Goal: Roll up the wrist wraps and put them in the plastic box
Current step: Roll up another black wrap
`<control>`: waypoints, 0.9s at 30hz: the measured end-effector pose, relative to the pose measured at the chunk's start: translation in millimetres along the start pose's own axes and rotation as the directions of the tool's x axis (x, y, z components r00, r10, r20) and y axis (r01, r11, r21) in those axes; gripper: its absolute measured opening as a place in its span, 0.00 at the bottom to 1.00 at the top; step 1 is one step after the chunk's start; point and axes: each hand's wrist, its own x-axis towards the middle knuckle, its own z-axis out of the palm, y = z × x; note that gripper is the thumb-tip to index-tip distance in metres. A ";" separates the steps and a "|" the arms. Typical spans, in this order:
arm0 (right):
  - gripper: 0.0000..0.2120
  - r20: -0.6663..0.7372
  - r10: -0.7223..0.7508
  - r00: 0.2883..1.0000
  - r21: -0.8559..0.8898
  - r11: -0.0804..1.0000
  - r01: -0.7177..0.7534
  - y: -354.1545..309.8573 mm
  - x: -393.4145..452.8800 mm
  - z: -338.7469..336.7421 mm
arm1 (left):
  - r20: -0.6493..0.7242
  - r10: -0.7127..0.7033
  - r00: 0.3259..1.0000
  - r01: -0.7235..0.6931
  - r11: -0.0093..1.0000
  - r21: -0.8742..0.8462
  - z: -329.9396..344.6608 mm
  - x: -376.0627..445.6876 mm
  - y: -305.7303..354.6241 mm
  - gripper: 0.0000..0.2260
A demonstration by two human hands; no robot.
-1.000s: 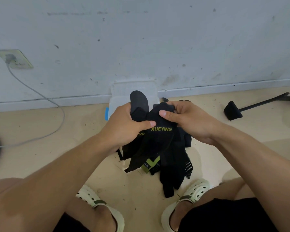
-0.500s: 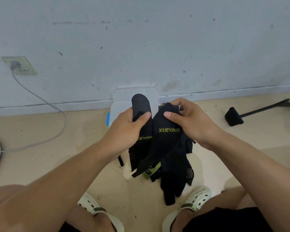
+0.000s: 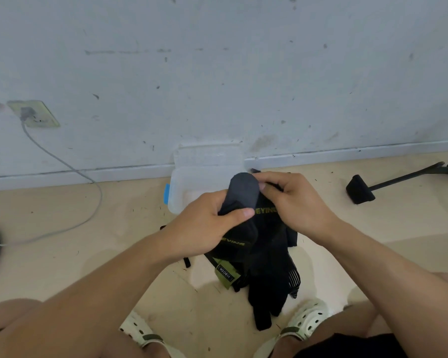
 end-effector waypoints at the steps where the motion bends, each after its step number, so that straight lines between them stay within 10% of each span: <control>1: 0.18 0.024 0.035 0.999 0.096 0.995 -0.037 -3.4 -1.9 0.4 | -0.003 -0.003 1.000 0.003 1.000 0.002 0.8 0.0 -0.7 0.03; 9: 0.04 -0.055 0.025 0.998 0.309 0.951 -0.007 -10.7 -11.1 14.3 | -0.036 -0.003 0.999 0.002 1.000 -0.030 3.3 -0.2 0.0 0.08; 14: 0.05 0.016 -0.004 1.000 0.313 0.950 -0.002 -9.4 -7.6 13.0 | -0.420 -0.092 0.903 0.040 0.991 -0.130 -6.7 4.7 1.7 0.13; 27: 0.09 0.158 -0.052 0.986 0.445 0.895 -0.024 -15.3 -11.4 13.0 | -0.327 -0.076 0.942 0.026 0.988 -0.155 -6.2 5.6 -0.9 0.05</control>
